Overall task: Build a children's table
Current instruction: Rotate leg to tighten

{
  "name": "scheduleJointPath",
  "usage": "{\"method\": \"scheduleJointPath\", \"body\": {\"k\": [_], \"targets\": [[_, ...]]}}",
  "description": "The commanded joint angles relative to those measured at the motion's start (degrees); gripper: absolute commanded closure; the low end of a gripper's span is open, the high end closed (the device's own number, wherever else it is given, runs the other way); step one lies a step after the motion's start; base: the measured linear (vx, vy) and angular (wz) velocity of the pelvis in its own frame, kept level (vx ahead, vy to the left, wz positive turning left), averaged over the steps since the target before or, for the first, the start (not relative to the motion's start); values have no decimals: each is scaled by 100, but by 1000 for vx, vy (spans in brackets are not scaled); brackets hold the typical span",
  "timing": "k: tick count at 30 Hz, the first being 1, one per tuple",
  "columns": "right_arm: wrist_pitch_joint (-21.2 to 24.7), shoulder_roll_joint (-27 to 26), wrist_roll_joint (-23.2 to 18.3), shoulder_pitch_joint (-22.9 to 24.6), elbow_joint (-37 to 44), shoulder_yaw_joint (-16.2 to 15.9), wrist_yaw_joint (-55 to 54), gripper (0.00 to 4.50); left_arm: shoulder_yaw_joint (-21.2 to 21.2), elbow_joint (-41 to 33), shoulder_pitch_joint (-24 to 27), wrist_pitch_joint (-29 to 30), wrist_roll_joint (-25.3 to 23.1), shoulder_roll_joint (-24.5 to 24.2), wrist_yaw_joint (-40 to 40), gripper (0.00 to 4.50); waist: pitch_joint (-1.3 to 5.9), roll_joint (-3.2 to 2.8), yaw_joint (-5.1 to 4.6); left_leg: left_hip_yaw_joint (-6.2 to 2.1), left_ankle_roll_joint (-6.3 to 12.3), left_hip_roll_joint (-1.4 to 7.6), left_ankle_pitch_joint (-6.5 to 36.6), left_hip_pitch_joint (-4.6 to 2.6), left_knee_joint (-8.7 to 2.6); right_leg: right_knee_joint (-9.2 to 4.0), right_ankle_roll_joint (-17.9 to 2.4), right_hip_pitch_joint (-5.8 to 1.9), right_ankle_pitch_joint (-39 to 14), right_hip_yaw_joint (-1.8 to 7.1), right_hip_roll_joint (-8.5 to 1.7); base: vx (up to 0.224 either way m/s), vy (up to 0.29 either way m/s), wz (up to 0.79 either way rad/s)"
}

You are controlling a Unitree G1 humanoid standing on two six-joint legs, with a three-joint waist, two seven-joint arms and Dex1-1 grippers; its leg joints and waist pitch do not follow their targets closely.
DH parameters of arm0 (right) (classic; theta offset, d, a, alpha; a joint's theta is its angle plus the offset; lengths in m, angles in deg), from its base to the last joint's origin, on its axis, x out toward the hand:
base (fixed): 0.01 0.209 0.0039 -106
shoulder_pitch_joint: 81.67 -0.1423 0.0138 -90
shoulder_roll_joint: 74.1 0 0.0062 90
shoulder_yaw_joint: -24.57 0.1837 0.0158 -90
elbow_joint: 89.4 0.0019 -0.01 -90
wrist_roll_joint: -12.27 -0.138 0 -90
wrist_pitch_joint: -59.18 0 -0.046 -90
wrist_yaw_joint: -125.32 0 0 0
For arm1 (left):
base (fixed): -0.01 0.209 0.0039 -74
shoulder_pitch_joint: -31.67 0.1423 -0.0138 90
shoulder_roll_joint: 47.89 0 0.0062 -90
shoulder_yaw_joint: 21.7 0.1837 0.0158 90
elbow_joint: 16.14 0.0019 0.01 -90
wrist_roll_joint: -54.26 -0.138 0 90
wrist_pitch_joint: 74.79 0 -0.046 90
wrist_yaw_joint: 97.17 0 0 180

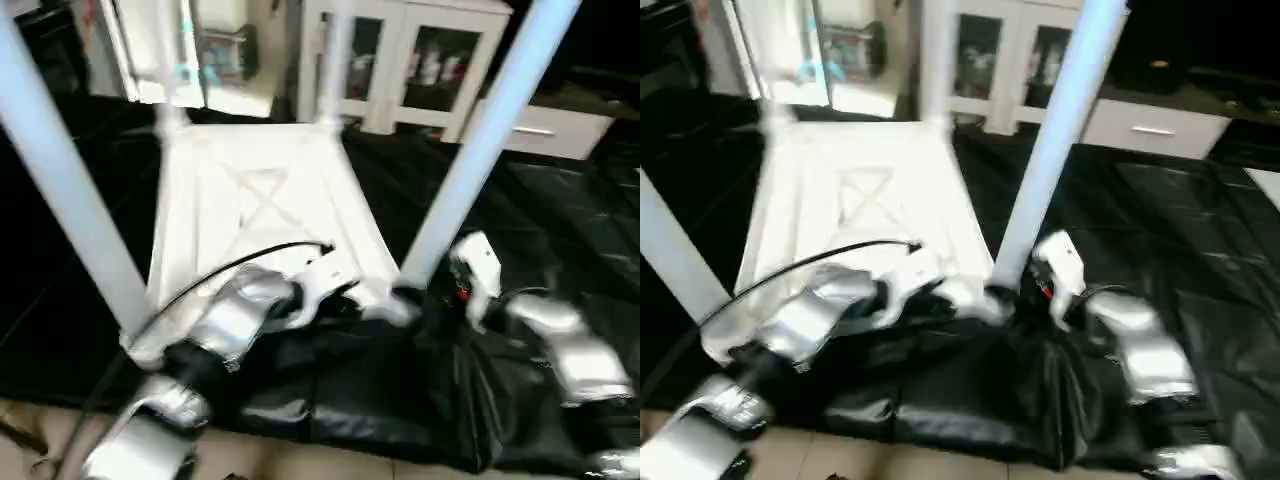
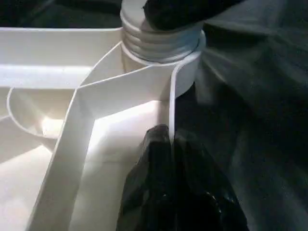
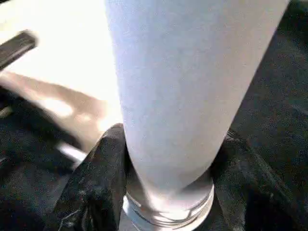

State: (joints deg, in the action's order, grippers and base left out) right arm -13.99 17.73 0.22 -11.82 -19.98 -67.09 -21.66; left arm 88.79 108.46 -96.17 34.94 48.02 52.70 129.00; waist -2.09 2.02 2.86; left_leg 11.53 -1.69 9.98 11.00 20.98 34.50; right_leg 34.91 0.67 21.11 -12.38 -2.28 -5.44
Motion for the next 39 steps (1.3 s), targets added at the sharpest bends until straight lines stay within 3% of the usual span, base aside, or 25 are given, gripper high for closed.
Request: {"method": "scheduleJointPath", "body": {"k": [1,2,3,5,6,8,11,14,17,18,19,21,22,23,25,28,29,32,37,39], "targets": [[442,-343,502,51,-495,152,-1450,241,-398,295,-411,198,124,381,-873,450,223,19,-20,-224,-352,323,2165,-141,-552,-565,-911,23,-2175,196,-350,0,0,0],[450,-560,535,-17,-593,250,-1907,241,-429,491,-541,181,62,494,-1177,450,271,16,-53,-257,-422,318,1985,-105,-555,-528,-936,-33,-1881,182,-358,0,0,0],[402,-715,626,-95,-693,228,-2201,241,-444,685,-661,95,14,599,-1430,450,282,-7,-57,-247,-374,313,1756,-64,-553,-495,-967,-54,-1479,188,-341,0,0,0],[287,-982,747,-235,-825,204,-2661,242,-474,955,-852,-82,-33,772,-1799,450,282,-1,-73,-207,-294,286,1647,-93,-524,-500,-1053,-11,-1188,197,-322,0,0,0],[236,-1094,811,-301,-859,180,-2807,243,-521,1086,-944,-158,-40,852,-1912,450,294,22,-75,-209,-248,288,1583,-69,-521,-489,-1065,-53,-1113,194,-327,0,0,0],[176,-1134,834,-338,-869,158,-2838,244,-544,1119,-979,-187,-39,865,-1926,450,310,2,-45,-188,-105,295,1269,-63,-489,-453,-1115,-58,-649,199,-322,0,0,0],[-30,-1197,779,-320,-782,121,-2670,244,-528,1118,-969,-201,-85,764,-1857,450,322,23,1,-160,248,289,723,-27,-448,-369,-1300,-118,180,192,-325,0,0,0],[-97,-1219,740,-263,-641,40,-2436,244,-507,1174,-944,-240,-108,666,-1777,450,294,15,34,-149,315,311,855,-56,-463,-405,-1365,-105,-103,192,-336,0,0,0],[-212,-1242,659,-219,-519,78,-2364,244,-501,1307,-970,-336,-92,622,-1788,450,269,6,43,-160,180,326,1147,-75,-503,-451,-1284,-83,-582,196,-331,0,0,0],[-237,-1162,355,-96,-196,173,-2014,190,-458,1302,-908,-442,-109,492,-1619,450,259,9,38,-161,115,322,1303,-80,-517,-470,-1239,-76,-763,198,-324,0,0,0],[-240,-1148,323,-78,-152,186,-1979,176,-453,1291,-896,-448,-111,474,-1593,450,248,6,54,-169,95,331,1426,-78,-530,-488,-1159,-77,-894,206,-332,0,0,0],[-264,-1005,216,36,119,253,-1772,174,-398,1187,-786,-458,-117,326,-1378,450,243,9,41,-190,65,326,1537,-46,-552,-498,-1069,-92,-1017,203,-331,0,0,0],[-274,-960,197,60,175,260,-1699,156,-375,1160,-759,-476,-124,287,-1314,450,251,4,-5,-222,37,322,1491,15,-568,-479,-1019,-129,-1067,187,-340,0,0,0],[-272,-887,154,103,276,279,-1579,144,-330,1106,-708,-514,-134,215,-1185,450,254,1,-22,-226,34,321,1491,16,-569,-486,-1010,-124,-1092,182,-339,0,0,0],[-223,-721,43,188,507,348,-1342,132,-261,953,-579,-469,-125,59,-898,450,269,0,-43,-200,64,329,1346,-21,-528,-455,-1155,-85,-781,200,-331,0,0,0],[7,-459,-172,284,821,367,-890,111,-196,767,-437,-392,-85,-125,-542,450,298,-16,-11,-169,368,334,717,-2,-457,-352,-1378,-110,154,201,-321,0,0,0],[79,-383,-228,306,899,360,-757,111,-182,727,-408,-398,-76,-167,-471,450,287,-18,-11,-155,422,329,647,4,-453,-348,-1410,-97,250,203,-318,0,0,0],[356,312,-476,421,1286,245,306,83,32,303,-173,-464,74,-467,221,450,278,-10,42,-145,551,341,667,-7,-441,-353,-1509,-109,158,200,-336,0,0,0],[404,905,-619,441,1390,91,1245,44,161,-150,29,-371,204,-656,777,450,247,-14,81,-145,328,372,1110,-36,-475,-405,-1473,-68,-531,204,-337,0,0,0],[530,1277,-665,445,1371,-55,1814,15,293,-446,146,-364,250,-796,1176,450,258,-8,89,-147,316,374,1056,-41,-470,-391,-1463,-70,-447,206,-335,0,0,0]]}}
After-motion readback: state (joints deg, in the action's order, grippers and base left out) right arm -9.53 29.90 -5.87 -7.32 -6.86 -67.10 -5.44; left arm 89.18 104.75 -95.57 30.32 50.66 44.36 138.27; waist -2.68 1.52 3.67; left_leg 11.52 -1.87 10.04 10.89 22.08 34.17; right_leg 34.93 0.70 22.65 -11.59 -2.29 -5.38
